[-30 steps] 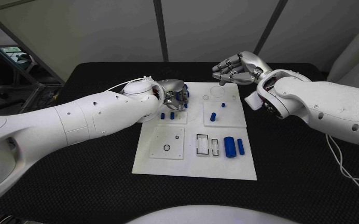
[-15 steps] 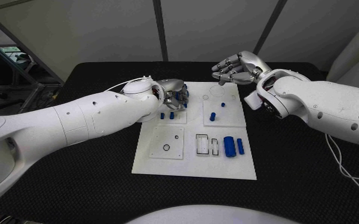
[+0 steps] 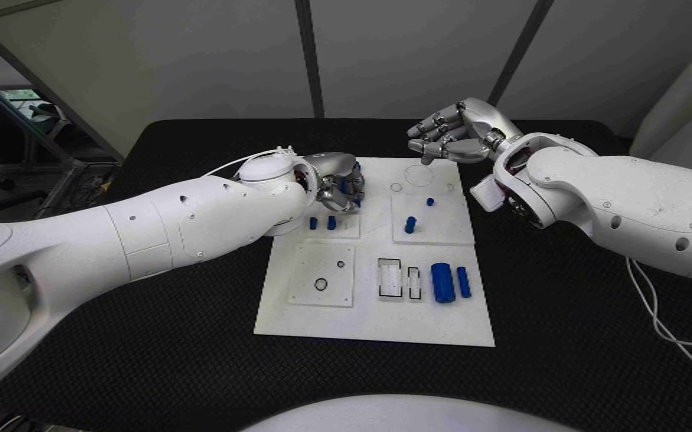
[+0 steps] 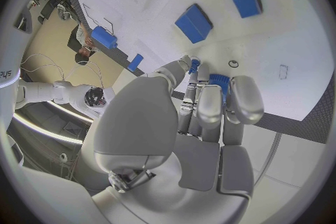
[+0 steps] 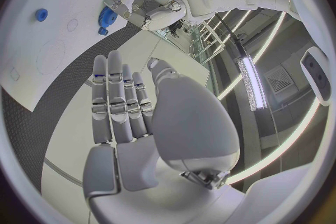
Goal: Assemble the parts on the task board
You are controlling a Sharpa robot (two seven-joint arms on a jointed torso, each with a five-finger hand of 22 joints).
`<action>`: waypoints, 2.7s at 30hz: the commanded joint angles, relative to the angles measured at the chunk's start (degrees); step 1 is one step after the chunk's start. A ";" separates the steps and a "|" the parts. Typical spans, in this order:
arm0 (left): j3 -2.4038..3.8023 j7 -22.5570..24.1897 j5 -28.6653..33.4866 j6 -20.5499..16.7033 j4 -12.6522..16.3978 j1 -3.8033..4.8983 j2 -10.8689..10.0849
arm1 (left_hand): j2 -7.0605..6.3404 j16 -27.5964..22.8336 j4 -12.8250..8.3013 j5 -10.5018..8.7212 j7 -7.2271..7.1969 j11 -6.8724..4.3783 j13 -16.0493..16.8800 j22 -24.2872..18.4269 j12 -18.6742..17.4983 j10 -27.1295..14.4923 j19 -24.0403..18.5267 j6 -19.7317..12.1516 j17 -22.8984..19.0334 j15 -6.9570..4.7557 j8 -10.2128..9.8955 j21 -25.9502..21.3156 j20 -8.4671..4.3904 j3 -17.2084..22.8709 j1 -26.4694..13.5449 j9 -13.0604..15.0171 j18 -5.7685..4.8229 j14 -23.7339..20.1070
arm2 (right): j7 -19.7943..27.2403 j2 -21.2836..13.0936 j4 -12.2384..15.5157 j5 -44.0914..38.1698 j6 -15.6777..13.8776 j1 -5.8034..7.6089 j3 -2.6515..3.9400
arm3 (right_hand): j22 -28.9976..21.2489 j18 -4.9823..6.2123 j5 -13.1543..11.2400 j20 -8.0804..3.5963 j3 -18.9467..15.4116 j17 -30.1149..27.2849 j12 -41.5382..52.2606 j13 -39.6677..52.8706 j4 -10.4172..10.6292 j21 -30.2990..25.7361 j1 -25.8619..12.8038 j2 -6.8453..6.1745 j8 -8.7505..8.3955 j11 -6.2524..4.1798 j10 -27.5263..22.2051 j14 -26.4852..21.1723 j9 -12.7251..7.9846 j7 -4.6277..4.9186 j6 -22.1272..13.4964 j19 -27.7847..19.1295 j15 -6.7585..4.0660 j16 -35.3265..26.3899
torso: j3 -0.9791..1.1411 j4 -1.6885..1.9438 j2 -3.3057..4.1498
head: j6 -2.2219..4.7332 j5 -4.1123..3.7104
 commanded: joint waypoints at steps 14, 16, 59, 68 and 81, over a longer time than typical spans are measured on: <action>-0.16 -0.23 0.68 2.00 -0.27 -0.20 0.35 | 2.48 0.28 -1.05 0.04 -0.56 -0.50 0.23 0.40 0.62 2.63 -0.10 3.69 -0.69 -0.34 1.00 0.11 0.08 2.06 1.32 0.06 -2.04 -0.47 | 0.04 0.07 0.04 -0.12 0.51 0.09 0.03 | -0.09 0.19 0.31 0.03 0.22 -0.07 -0.28 -0.06 -0.01 -0.31 0.10 0.27 0.10 0.03 -0.15 0.23 -0.06 0.23 0.13 0.45 -0.05 -0.33 | 0.06 -0.03 -0.01 | 0.05 -0.14; -0.16 -0.11 0.68 1.98 -0.31 -0.20 0.40 | 2.78 0.24 -1.35 0.03 -0.65 -0.63 0.26 0.47 0.58 3.15 -0.12 4.27 -0.88 -0.44 1.08 0.11 -0.01 2.38 1.62 0.09 -2.04 -0.54 | 0.04 0.08 0.02 -0.12 0.50 0.09 0.03 | -0.09 0.19 0.31 0.03 0.22 -0.07 -0.28 -0.06 -0.01 -0.31 0.10 0.27 0.10 0.03 -0.15 0.23 -0.06 0.23 0.13 0.45 -0.05 -0.33 | 0.06 -0.03 -0.01 | 0.09 -0.14; 4.04 0.38 3.63 0.27 7.25 -0.28 -7.61 | 2.79 0.72 -2.84 0.02 -0.14 -0.22 -0.19 1.06 -1.76 4.63 -0.15 5.52 -1.02 -0.21 -0.04 0.33 0.00 3.85 1.51 -0.32 -2.13 -0.50 | 0.00 -0.23 -0.88 -0.69 0.33 0.08 0.03 | -0.14 0.19 0.29 0.03 0.42 -0.06 -0.30 -0.20 0.01 -0.38 0.09 0.39 0.12 0.03 -0.09 0.30 -0.05 0.23 0.16 0.51 -0.05 -0.47 | -0.02 0.04 -0.03 | 0.75 -0.20; 4.09 -0.63 4.05 1.52 8.06 -0.39 -10.25 | 2.75 0.74 -2.81 0.00 -0.11 -0.20 -0.22 1.10 -1.92 4.73 -0.14 5.62 -1.05 -0.18 -0.11 0.36 0.03 3.86 1.33 -0.34 -2.13 -0.51 | -0.02 -0.34 -0.91 -0.74 0.33 0.06 0.03 | -0.14 0.19 0.29 0.03 0.42 -0.06 -0.30 -0.20 0.01 -0.38 0.09 0.39 0.12 0.03 -0.09 0.30 -0.05 0.23 0.16 0.51 -0.05 -0.47 | -0.01 0.08 -0.03 | 0.65 0.03; 4.08 -1.41 4.10 2.64 7.33 -0.78 -11.42 | 2.72 0.75 -2.79 -0.02 -0.11 -0.20 -0.23 1.12 -2.00 4.81 -0.14 5.70 -1.08 -0.17 -0.14 0.36 0.04 3.84 1.22 -0.35 -2.13 -0.51 | -0.05 -0.46 -0.81 -0.83 0.32 0.06 0.03 | -0.14 0.19 0.29 0.03 0.42 -0.06 -0.30 -0.20 0.01 -0.38 0.09 0.39 0.12 0.03 -0.09 0.30 -0.05 0.23 0.16 0.51 -0.05 -0.47 | 0.04 -0.04 0.01 | 0.61 0.26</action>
